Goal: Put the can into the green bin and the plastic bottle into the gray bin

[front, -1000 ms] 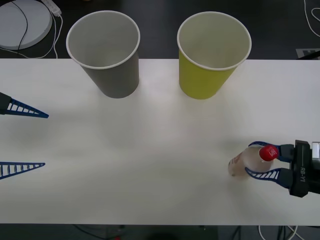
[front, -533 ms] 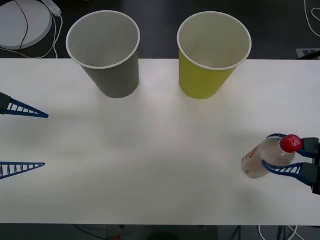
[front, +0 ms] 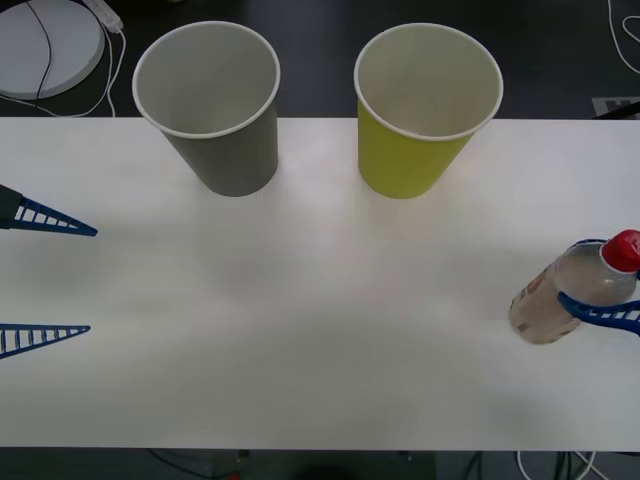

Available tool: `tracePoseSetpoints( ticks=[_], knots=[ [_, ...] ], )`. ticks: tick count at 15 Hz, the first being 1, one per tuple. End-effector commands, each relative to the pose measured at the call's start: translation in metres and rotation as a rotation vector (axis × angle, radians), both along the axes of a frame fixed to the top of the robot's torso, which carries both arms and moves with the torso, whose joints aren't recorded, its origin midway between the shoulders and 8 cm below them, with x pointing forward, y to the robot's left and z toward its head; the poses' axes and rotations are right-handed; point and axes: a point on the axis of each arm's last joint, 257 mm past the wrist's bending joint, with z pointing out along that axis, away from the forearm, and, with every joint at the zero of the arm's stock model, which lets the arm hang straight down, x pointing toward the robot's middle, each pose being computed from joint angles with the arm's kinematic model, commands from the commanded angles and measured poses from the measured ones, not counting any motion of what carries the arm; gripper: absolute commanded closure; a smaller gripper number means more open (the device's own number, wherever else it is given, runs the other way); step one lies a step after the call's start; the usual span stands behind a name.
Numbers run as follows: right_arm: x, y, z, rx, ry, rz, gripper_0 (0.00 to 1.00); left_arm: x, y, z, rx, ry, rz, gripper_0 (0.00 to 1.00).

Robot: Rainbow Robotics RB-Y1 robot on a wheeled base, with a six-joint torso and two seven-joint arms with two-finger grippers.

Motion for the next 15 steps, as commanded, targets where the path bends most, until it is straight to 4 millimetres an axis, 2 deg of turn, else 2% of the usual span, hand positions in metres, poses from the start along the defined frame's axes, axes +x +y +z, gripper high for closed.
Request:
tracePoseSetpoints(
  ticks=[1,9,15],
  knots=[
    [0.002,-0.003,0.016,-0.006,0.019,-0.01,1.0,0.0,0.0,0.0,0.0,0.0,0.0,0.0],
    [0.003,0.0,0.067,-0.038,0.004,0.031,1.0,0.0,0.0,0.0,0.0,0.0,0.0,0.0],
    [0.007,0.027,0.107,-0.059,0.055,0.051,1.0,0.0,0.0,0.0,0.0,0.0,0.0,0.0]
  ],
)
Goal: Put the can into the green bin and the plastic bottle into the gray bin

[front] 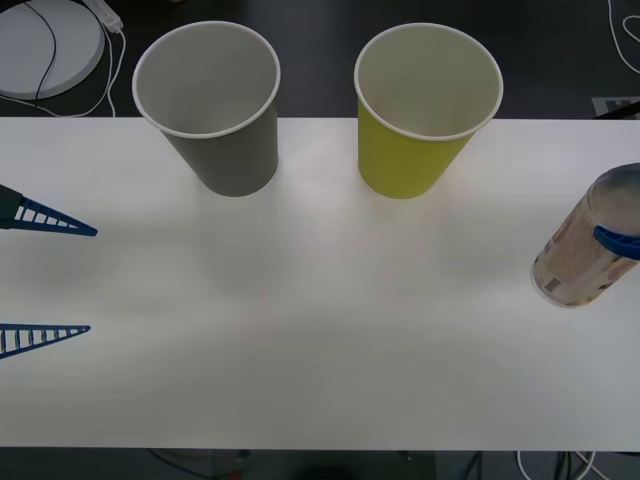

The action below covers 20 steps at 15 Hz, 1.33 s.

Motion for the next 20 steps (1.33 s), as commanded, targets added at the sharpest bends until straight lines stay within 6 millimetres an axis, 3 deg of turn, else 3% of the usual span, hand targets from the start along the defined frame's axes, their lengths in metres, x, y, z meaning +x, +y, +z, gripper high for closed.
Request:
tracePoseSetpoints(
  ticks=[1,6,15,20],
  knots=[
    [0.004,0.015,0.018,-0.004,0.016,0.008,1.0,0.0,0.0,0.0,0.0,0.0,0.0,0.0],
    [0.01,0.041,0.047,-0.05,0.039,0.012,1.0,0.0,0.0,0.0,0.0,0.0,0.0,0.0],
    [0.041,0.091,0.078,-0.098,0.112,-0.007,1.0,0.0,0.0,0.0,0.0,0.0,0.0,0.0],
    [0.049,0.122,0.101,-0.139,0.163,0.022,1.0,0.0,0.0,0.0,0.0,0.0,0.0,0.0]
  ],
)
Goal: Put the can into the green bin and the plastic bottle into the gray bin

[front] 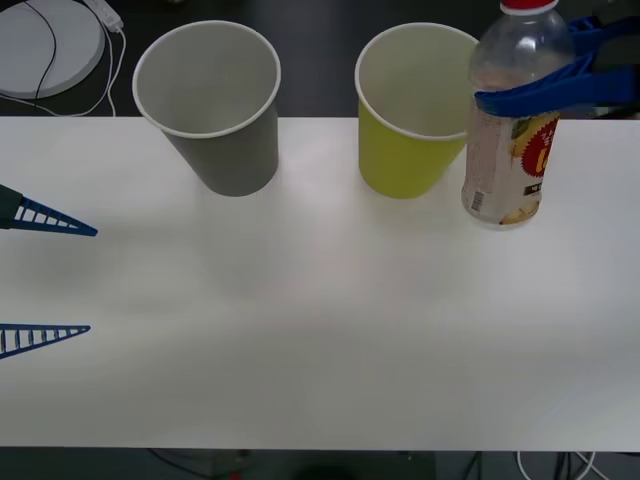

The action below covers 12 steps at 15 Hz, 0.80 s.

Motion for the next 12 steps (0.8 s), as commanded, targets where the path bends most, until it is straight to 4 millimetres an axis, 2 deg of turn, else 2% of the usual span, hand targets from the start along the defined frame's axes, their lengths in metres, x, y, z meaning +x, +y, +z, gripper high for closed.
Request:
tracePoseSetpoints(
  ticks=[1,4,12],
  knots=[
    [0.004,0.016,0.011,-0.029,0.02,0.033,1.0,0.0,0.0,0.0,0.0,0.0,0.0,0.0],
    [0.017,0.038,0.015,-0.047,0.027,0.069,1.0,0.0,0.0,0.0,0.0,0.0,0.0,0.0],
    [0.076,0.112,0.028,-0.095,0.067,0.101,1.0,0.0,0.0,0.0,0.0,0.0,0.0,0.0]
  ],
)
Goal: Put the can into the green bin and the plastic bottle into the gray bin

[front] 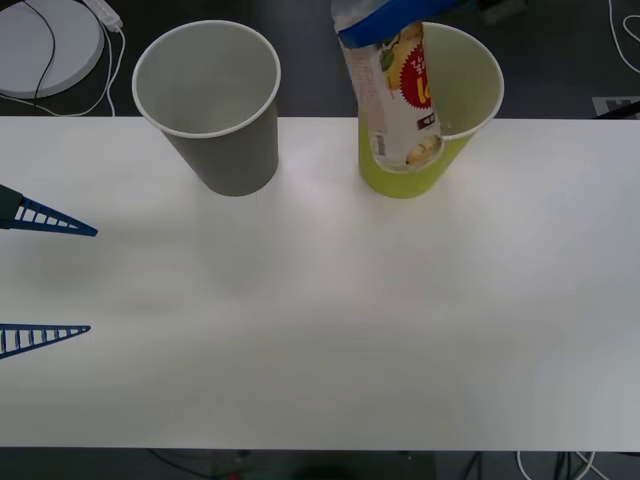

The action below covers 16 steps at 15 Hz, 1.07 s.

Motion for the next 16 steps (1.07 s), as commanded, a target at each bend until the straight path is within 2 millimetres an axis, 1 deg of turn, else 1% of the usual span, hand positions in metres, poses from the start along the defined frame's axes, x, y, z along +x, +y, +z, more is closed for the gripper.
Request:
tracePoseSetpoints(
  ticks=[1,3,6,8,10,13,14,16],
  knots=[
    [0.021,0.021,0.006,-0.008,0.006,-0.01,1.0,0.0,0.0,0.0,0.0,0.0,0.0,0.0],
    [0.033,0.032,0.006,-0.031,0.009,-0.024,1.0,0.0,0.0,0.0,0.0,0.0,0.0,0.0],
    [0.048,0.047,0.013,-0.054,0.011,-0.045,1.0,0.0,0.0,0.0,0.0,0.0,0.0,0.0],
    [0.052,0.063,0.019,-0.057,0.043,-0.083,1.0,0.0,0.0,0.0,0.0,0.0,0.0,0.0],
    [0.06,0.074,0.024,-0.067,0.04,-0.097,1.0,0.0,0.0,0.0,0.0,0.0,0.0,0.0],
    [0.074,0.094,0.025,-0.098,0.045,-0.127,1.0,0.0,0.0,0.0,0.0,0.0,0.0,0.0],
    [0.08,0.104,0.025,-0.097,0.055,-0.137,1.0,0.0,0.0,0.0,0.0,0.0,0.0,0.0],
    [0.089,0.115,0.023,-0.107,0.064,-0.163,1.0,0.0,0.0,0.0,0.0,0.0,0.0,0.0]
  ],
)
